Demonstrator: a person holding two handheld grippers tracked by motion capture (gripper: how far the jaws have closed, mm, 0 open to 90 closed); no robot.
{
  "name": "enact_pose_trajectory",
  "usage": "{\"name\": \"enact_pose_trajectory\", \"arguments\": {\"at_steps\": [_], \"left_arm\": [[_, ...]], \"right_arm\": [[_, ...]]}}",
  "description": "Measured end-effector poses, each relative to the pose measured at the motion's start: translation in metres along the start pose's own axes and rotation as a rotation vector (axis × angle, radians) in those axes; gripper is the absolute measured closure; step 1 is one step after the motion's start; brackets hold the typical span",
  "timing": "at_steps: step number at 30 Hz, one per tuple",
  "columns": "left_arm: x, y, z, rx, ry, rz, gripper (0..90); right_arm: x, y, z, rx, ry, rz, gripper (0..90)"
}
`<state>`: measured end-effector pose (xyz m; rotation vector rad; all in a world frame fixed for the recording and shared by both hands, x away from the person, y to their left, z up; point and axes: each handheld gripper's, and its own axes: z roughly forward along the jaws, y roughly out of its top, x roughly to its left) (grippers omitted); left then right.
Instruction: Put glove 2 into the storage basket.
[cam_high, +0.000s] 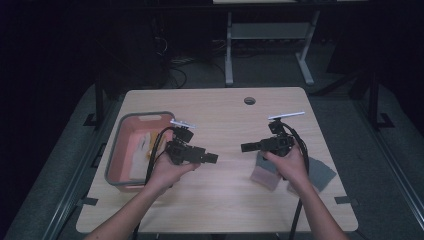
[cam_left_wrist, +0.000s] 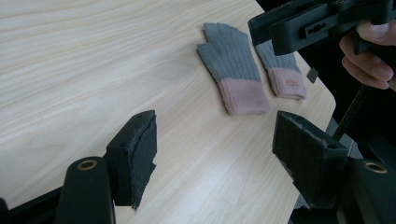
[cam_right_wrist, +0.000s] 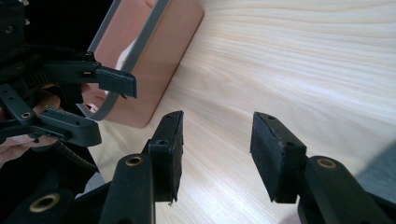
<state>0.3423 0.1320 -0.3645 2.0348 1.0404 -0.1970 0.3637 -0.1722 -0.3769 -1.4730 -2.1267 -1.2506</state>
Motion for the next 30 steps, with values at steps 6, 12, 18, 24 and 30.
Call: {"name": "enact_pose_trajectory", "arguments": {"at_steps": [6,12,18,24,30], "left_arm": [[-0.007,0.001,0.010,0.002,-0.013,0.017,29.8],[-0.015,0.003,0.021,-0.001,-0.021,0.028,29.1],[-0.021,0.005,0.031,-0.005,-0.035,0.035,28.7],[-0.026,0.005,0.038,-0.002,-0.039,0.048,27.9],[-0.030,0.005,0.046,0.002,-0.046,0.054,27.3]], "right_arm": [[-0.008,-0.007,-0.009,-0.008,-0.022,0.008,53.4],[-0.016,-0.012,-0.020,-0.018,-0.047,0.011,53.4],[-0.023,-0.017,-0.032,-0.023,-0.083,0.018,53.5],[-0.031,-0.023,-0.042,-0.037,-0.110,0.026,52.9],[-0.039,-0.032,-0.049,-0.030,-0.139,0.024,50.9]]}}
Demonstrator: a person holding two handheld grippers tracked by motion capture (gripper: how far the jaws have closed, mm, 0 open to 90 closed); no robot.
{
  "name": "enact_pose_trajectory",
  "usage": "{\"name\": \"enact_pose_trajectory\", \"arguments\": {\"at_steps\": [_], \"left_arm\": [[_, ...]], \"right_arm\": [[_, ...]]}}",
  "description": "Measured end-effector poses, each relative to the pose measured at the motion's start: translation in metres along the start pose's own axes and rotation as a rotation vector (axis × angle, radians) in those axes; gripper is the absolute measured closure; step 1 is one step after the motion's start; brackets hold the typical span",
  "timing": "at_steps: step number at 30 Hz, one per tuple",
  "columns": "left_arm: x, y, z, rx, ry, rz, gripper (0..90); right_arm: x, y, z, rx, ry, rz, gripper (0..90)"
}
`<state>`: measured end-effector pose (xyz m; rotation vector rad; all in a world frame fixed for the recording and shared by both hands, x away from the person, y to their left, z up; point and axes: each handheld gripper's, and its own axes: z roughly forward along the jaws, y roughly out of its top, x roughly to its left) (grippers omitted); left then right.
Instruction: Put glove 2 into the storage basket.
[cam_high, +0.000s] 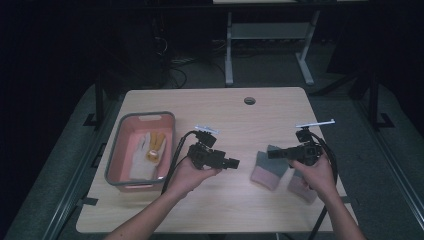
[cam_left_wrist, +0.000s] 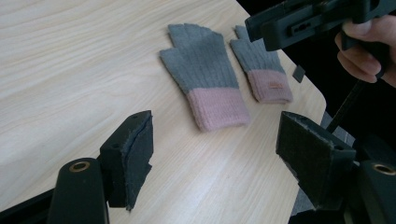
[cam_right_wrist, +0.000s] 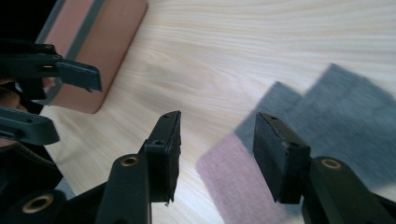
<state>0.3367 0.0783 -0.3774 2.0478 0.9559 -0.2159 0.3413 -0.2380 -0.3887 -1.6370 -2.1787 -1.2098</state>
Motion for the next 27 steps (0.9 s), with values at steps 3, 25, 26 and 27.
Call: {"name": "enact_pose_trajectory", "arguments": {"at_steps": [3,25,26,27], "left_arm": [[-0.002,0.000,0.005,0.003,-0.003,0.008,26.9],[-0.015,-0.004,0.035,0.004,-0.035,0.040,25.2],[-0.016,-0.004,0.037,0.002,-0.037,0.037,25.1],[-0.016,-0.004,0.038,0.005,-0.036,0.039,25.0]], "right_arm": [[-0.005,-0.004,-0.004,-0.004,-0.015,0.006,50.1],[-0.042,-0.039,-0.028,-0.020,-0.138,0.048,49.7],[-0.043,-0.040,-0.029,-0.020,-0.151,0.047,49.7],[-0.044,-0.041,-0.030,-0.015,-0.160,0.047,49.8]]}}
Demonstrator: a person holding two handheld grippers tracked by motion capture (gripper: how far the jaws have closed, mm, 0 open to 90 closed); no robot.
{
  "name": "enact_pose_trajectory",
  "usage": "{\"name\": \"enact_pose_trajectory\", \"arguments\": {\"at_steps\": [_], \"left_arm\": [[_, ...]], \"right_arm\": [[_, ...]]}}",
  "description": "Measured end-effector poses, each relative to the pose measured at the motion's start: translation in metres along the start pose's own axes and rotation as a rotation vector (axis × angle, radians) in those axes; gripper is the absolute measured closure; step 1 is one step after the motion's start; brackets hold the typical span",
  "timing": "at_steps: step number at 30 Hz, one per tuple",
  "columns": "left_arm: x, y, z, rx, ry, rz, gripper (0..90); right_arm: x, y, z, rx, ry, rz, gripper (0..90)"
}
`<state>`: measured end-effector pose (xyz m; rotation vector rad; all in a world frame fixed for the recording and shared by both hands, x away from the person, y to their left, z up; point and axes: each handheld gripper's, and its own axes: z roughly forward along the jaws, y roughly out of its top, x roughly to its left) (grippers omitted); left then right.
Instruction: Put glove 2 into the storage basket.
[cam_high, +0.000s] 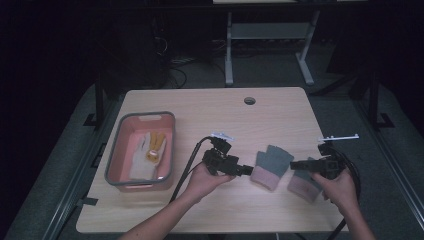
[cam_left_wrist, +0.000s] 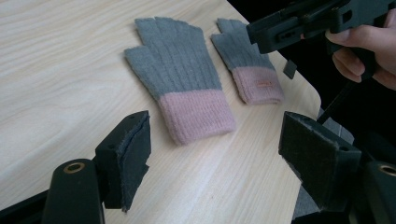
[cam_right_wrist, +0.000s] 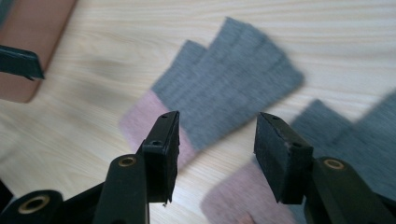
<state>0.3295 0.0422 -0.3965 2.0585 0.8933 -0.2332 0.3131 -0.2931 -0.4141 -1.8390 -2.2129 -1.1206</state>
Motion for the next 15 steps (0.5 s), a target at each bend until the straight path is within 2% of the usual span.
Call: {"name": "enact_pose_trajectory", "arguments": {"at_steps": [4,15], "left_arm": [[-0.001,-0.001,0.005,0.004,-0.004,0.001,24.9],[-0.002,-0.004,0.014,0.015,-0.005,0.006,24.7]], "right_arm": [[-0.006,-0.005,-0.001,0.007,-0.039,-0.006,50.1],[-0.017,-0.020,-0.003,0.023,-0.098,0.011,52.5]]}}
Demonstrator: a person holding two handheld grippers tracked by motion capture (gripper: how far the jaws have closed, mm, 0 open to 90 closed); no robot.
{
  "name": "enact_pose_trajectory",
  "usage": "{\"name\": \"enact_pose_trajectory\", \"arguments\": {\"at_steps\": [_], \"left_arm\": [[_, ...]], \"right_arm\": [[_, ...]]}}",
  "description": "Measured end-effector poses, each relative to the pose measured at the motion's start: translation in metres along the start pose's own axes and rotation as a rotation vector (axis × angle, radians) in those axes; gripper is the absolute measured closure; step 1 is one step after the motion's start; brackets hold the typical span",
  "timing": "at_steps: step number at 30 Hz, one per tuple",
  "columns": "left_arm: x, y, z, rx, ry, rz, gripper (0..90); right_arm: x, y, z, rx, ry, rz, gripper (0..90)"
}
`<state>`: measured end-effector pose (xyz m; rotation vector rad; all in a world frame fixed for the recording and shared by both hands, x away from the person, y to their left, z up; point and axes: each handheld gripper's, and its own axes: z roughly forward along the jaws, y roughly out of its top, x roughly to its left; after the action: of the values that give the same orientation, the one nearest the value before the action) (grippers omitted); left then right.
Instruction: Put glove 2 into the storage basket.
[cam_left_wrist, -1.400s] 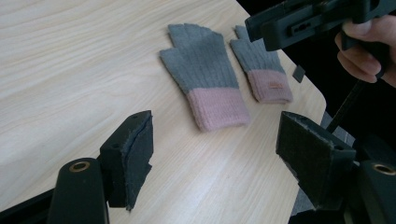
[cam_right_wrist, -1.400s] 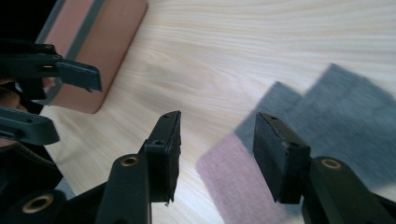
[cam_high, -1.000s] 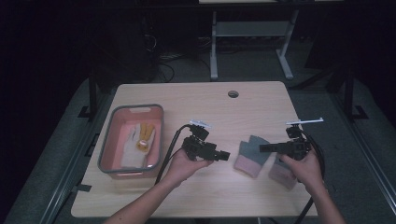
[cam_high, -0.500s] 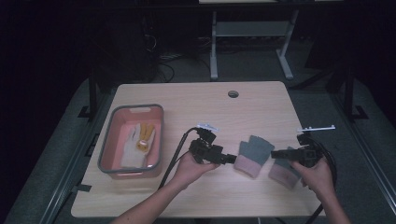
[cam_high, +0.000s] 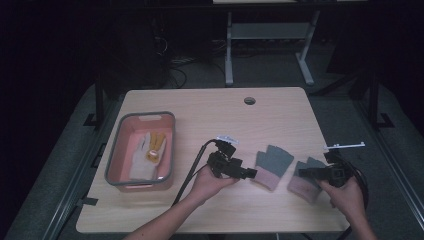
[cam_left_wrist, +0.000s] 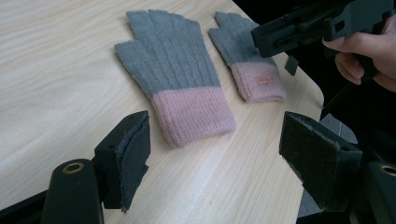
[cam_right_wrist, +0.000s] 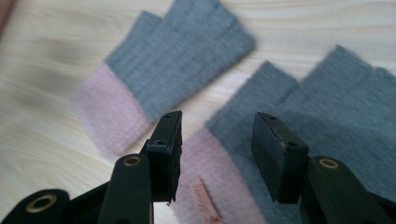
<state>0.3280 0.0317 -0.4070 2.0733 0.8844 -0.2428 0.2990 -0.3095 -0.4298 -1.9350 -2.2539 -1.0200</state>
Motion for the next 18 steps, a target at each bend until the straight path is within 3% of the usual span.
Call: {"name": "enact_pose_trajectory", "arguments": {"at_steps": [9,14,18], "left_arm": [[-0.001,0.000,0.007,0.005,-0.006,0.000,24.7],[0.000,0.000,0.012,0.008,-0.007,-0.011,24.1],[0.000,0.000,0.015,0.013,-0.004,-0.009,24.1]], "right_arm": [[-0.006,-0.007,0.003,0.021,-0.075,-0.012,53.8],[-0.008,-0.009,0.005,0.033,-0.095,-0.014,54.1],[-0.007,-0.011,0.009,0.048,-0.131,-0.043,54.1]]}}
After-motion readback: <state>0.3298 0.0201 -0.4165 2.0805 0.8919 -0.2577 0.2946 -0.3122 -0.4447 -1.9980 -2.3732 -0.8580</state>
